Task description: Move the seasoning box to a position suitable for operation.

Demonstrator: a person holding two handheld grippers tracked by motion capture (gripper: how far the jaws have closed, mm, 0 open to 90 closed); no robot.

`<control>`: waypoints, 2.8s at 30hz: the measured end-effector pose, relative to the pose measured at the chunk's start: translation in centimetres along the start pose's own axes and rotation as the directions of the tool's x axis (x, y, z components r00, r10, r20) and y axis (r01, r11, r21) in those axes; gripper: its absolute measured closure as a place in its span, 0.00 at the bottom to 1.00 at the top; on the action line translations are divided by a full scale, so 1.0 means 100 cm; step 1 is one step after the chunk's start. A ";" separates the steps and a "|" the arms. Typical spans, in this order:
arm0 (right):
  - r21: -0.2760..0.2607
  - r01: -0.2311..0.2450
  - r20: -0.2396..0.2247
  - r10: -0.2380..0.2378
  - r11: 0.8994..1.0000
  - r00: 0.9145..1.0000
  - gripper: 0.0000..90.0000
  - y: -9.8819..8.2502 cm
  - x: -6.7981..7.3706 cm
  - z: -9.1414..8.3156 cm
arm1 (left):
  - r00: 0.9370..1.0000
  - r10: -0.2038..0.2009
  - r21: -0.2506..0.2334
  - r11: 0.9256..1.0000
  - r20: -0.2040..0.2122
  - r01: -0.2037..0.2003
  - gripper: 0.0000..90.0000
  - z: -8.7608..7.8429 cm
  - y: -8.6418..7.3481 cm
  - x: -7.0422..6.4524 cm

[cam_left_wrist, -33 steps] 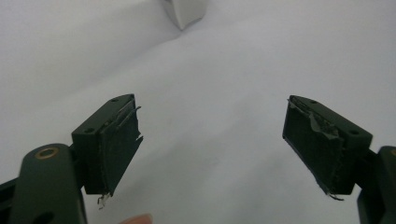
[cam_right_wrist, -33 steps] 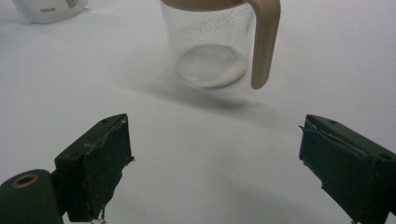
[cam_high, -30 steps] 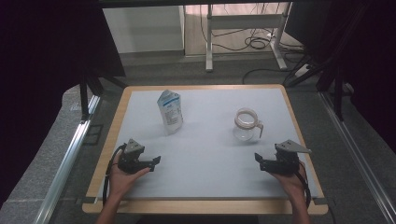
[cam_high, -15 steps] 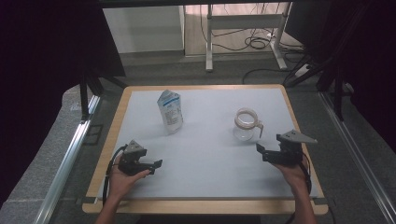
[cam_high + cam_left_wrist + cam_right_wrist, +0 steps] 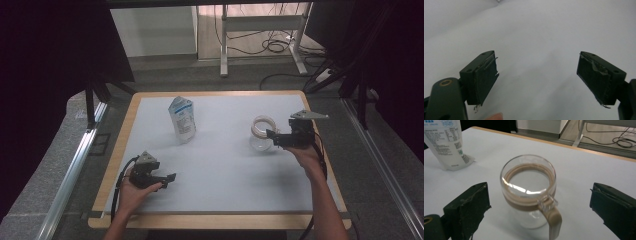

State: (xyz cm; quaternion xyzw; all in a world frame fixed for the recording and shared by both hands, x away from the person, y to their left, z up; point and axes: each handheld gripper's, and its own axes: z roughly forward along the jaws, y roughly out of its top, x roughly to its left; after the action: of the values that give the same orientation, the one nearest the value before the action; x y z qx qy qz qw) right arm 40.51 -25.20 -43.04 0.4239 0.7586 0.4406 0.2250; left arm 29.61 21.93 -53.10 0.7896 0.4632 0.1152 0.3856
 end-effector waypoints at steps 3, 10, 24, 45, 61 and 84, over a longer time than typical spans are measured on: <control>0.023 0.006 -0.005 -0.006 1.000 1.000 0.03 0.007 0.000 0.009 | 1.000 -0.008 0.000 1.000 0.002 0.008 0.18 0.001 0.000 0.001; 0.046 0.012 -0.029 -0.011 0.999 1.000 0.02 0.013 0.004 0.034 | 1.000 0.000 -0.004 1.000 0.009 0.000 0.19 0.001 -0.001 0.000; 0.140 0.045 -0.011 -0.044 0.989 0.999 0.02 0.006 0.007 0.073 | 0.999 -0.032 -0.024 0.999 0.007 0.032 0.19 -0.004 -0.003 0.008; 0.168 0.070 -0.018 -0.068 0.983 0.998 0.12 -0.004 0.008 0.083 | 0.999 -0.035 -0.024 0.999 0.009 0.035 0.18 -0.003 -0.005 0.010; 0.161 0.094 -0.035 -0.089 0.982 0.995 0.13 0.001 0.013 0.076 | 0.999 -0.036 -0.030 0.999 0.004 0.036 0.18 -0.002 -0.005 0.011; 0.137 0.201 -0.179 -0.175 0.970 0.968 0.12 0.006 0.058 0.049 | 0.999 -0.041 -0.047 0.998 0.015 0.042 0.18 -0.006 -0.005 0.014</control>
State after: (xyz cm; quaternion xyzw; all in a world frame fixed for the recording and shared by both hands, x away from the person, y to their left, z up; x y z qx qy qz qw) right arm 41.18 -17.87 -44.79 0.3280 0.8433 0.3908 0.1688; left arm 29.74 23.55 -53.34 0.7713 0.4739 0.1124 0.4098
